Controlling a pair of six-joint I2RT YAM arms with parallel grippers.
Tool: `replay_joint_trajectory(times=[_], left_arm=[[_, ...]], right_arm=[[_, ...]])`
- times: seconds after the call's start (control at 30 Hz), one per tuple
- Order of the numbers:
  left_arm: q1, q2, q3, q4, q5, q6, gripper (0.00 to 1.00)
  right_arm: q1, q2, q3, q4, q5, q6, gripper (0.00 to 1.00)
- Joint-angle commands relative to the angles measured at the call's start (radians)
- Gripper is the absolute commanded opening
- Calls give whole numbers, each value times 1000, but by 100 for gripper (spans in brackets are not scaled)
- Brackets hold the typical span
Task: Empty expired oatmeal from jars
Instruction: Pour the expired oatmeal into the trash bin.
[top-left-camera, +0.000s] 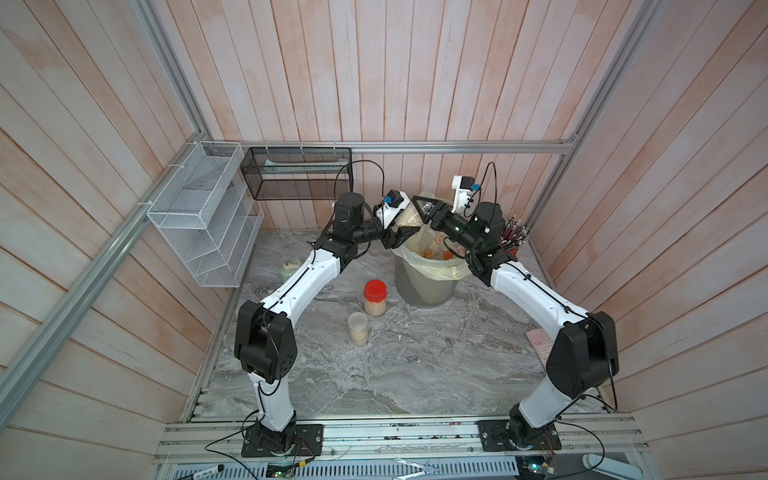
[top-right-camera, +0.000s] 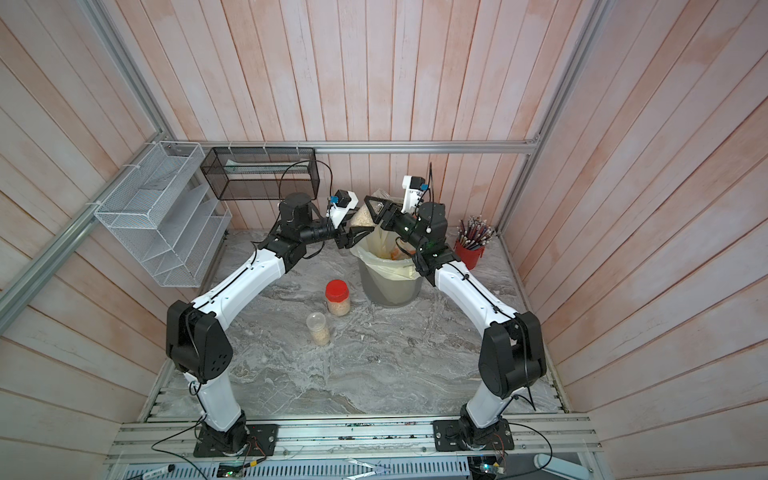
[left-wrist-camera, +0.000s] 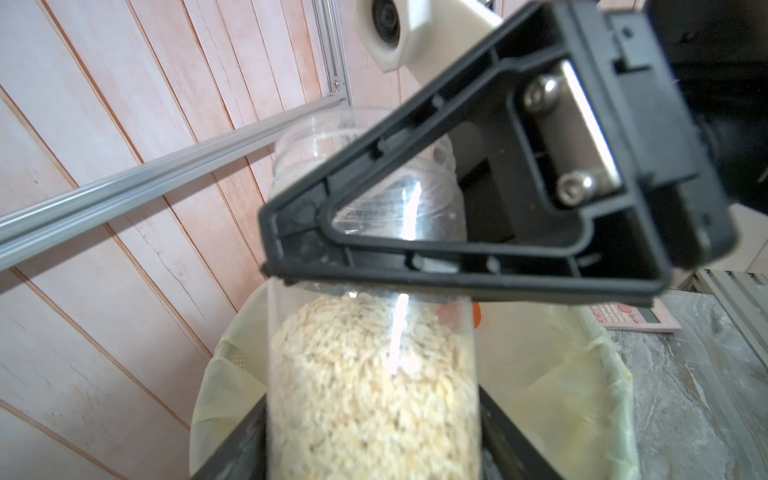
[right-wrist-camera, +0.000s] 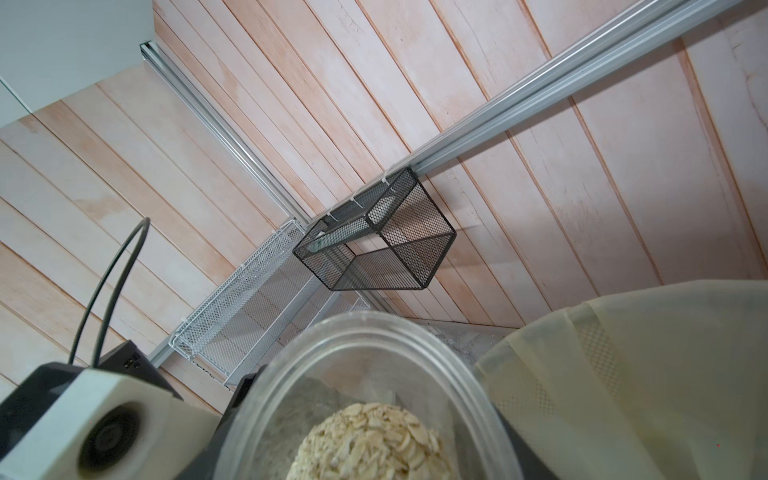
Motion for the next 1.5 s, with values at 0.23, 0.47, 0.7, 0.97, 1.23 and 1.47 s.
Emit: replay_joint_trajectory(times=[0.23,0.47,0.7,0.97,1.23,1.47], left_arm=[[-7,-24,15,38,46,-53,82],[-8,-84,-40,63,6,-190,100],[-13,-161,-111,74,-65,-405,100],[-43,-238,-243,121,-109,-670,100],[-55,-291,-335,134,-199,-942,100],[-57,-316,-397,239,-218,-1137,100]], right_arm=[[-35,25,37,77,57,70,31],[-36,10,11,87,88,113,29],[-31,-30,-61,114,137,186,27],[6,-99,-131,134,215,211,27],[40,-143,-184,158,282,237,27],[59,-151,-206,181,309,275,27]])
